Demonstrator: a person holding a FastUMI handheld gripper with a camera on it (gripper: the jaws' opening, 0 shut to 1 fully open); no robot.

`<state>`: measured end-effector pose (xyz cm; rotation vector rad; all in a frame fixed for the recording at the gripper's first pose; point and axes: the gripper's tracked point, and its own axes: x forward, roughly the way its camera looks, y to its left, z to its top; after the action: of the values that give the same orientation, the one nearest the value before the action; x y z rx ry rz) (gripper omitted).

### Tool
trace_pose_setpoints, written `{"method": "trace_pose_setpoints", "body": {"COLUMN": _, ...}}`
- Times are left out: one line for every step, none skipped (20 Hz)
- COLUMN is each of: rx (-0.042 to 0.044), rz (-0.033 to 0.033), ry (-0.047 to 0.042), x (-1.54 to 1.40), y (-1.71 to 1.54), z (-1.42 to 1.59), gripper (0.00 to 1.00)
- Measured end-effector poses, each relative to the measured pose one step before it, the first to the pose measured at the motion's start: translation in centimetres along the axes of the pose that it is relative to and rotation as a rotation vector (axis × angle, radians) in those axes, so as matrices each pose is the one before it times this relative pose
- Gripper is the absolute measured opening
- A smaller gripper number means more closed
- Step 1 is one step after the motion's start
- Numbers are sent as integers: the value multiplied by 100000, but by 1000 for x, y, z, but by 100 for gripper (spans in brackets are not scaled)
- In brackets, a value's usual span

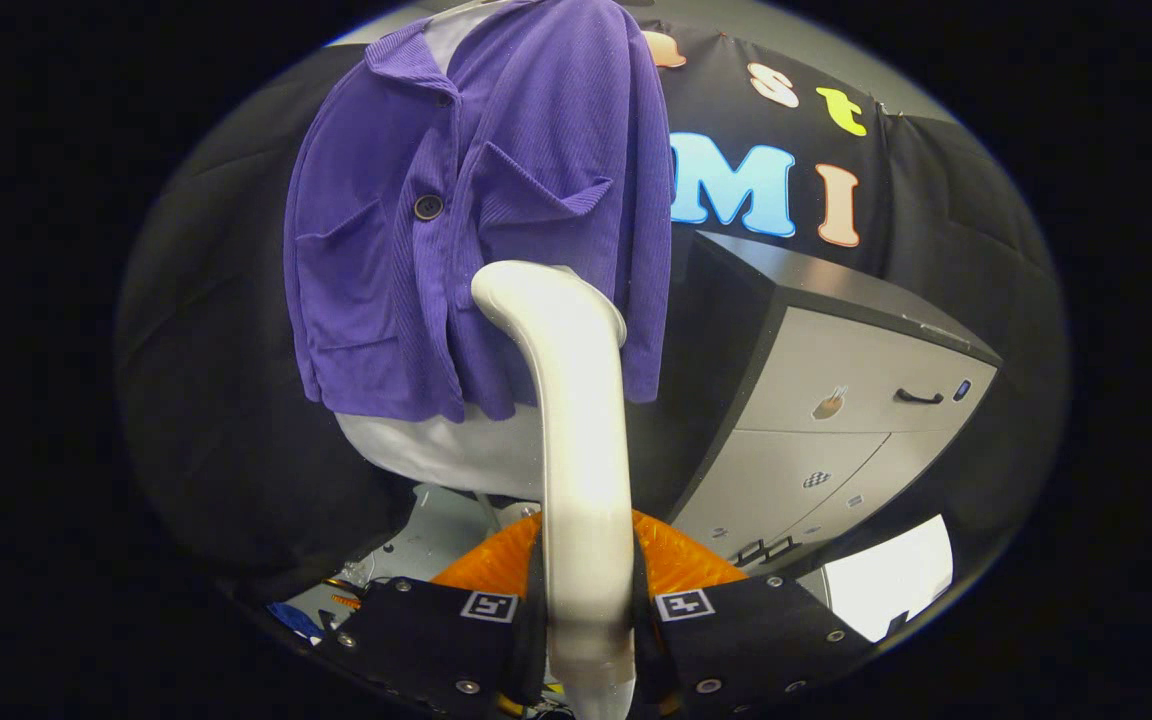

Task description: Iron the clothes twice with a garment steamer, once on the left side and once on the right side.

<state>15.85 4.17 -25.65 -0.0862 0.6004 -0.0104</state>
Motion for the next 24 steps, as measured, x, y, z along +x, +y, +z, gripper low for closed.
{"method": "trace_pose_setpoints", "body": {"rx": -42, "rz": 297, "ry": 1207, "x": -239, "y": -204, "z": -503, "gripper": 36}}
{"method": "trace_pose_setpoints", "body": {"rx": 151, "rz": 246, "ry": 1115, "x": -243, "y": -276, "z": -456, "gripper": 36}}
{"method": "trace_pose_setpoints", "body": {"rx": 627, "rz": 288, "ry": 1135, "x": -268, "y": -215, "z": -465, "gripper": 35}}
{"method": "trace_pose_setpoints", "body": {"rx": 1185, "rz": 249, "ry": 765, "x": -420, "y": -278, "z": -364, "gripper": 35}}
{"method": "trace_pose_setpoints", "body": {"rx": 1572, "rz": 155, "ry": 466, "x": -445, "y": -360, "z": -175, "gripper": 36}}
{"method": "trace_pose_setpoints", "body": {"rx": 3494, "rz": -116, "ry": -1132, "x": -683, "y": -371, "z": 74, "gripper": 36}}
{"method": "trace_pose_setpoints", "body": {"rx": 3070, "rz": -146, "ry": -1869, "x": -699, "y": -288, "z": 398, "gripper": 36}}
{"method": "trace_pose_setpoints", "body": {"rx": 1818, "rz": -57, "ry": -2000, "x": -956, "y": -295, "z": 469, "gripper": 35}}
{"method": "trace_pose_setpoints", "body": {"rx": 1108, "rz": 269, "ry": -1483, "x": -713, "y": -188, "z": 480, "gripper": 35}}
{"method": "trace_pose_setpoints", "body": {"rx": 730, "rz": 712, "ry": -952, "x": -562, "y": -106, "z": 432, "gripper": 36}}
{"method": "trace_pose_setpoints", "body": {"rx": 461, "rz": 781, "ry": -927, "x": -720, "y": -110, "z": 633, "gripper": 35}}
{"method": "trace_pose_setpoints", "body": {"rx": -664, "rz": 482, "ry": -811, "x": -721, "y": 26, "z": 633, "gripper": 35}}
{"method": "trace_pose_setpoints", "body": {"rx": -1311, "rz": 809, "ry": -1150, "x": -727, "y": 166, "z": 803, "gripper": 36}}
{"method": "trace_pose_setpoints", "body": {"rx": -1445, "rz": 1077, "ry": -2574, "x": -704, "y": 305, "z": 1004, "gripper": 35}}
{"method": "trace_pose_setpoints", "body": {"rx": -2451, "rz": 1336, "ry": -3828, "x": -673, "y": 542, "z": 1408, "gripper": 35}}
{"method": "trace_pose_setpoints", "body": {"rx": -2197, "rz": 1033, "ry": -3394, "x": -399, "y": 456, "z": 1303, "gripper": 35}}
{"method": "trace_pose_setpoints", "body": {"rx": -1600, "rz": 1154, "ry": -3155, "x": -294, "y": 514, "z": 1483, "gripper": 36}}
{"method": "trace_pose_setpoints", "body": {"rx": -778, "rz": 1371, "ry": -2727, "x": -113, "y": 584, "z": 1092, "gripper": 36}}
{"method": "trace_pose_setpoints", "body": {"rx": -662, "rz": 1815, "ry": -2793, "x": -132, "y": 712, "z": 1586, "gripper": 35}}
{"method": "trace_pose_setpoints", "body": {"rx": -675, "rz": 1724, "ry": -2069, "x": -96, "y": 725, "z": 1247, "gripper": 35}}
{"method": "trace_pose_setpoints", "body": {"rx": -787, "rz": 1527, "ry": -2554, "x": -44, "y": 695, "z": 1364, "gripper": 35}}
{"method": "trace_pose_setpoints", "body": {"rx": -1191, "rz": 1521, "ry": -2399, "x": -31, "y": 761, "z": 1471, "gripper": 36}}
{"method": "trace_pose_setpoints", "body": {"rx": -713, "rz": 1518, "ry": -2627, "x": 149, "y": 769, "z": 1557, "gripper": 35}}
{"method": "trace_pose_setpoints", "body": {"rx": -172, "rz": 1443, "ry": -2607, "x": 197, "y": 699, "z": 1215, "gripper": 35}}
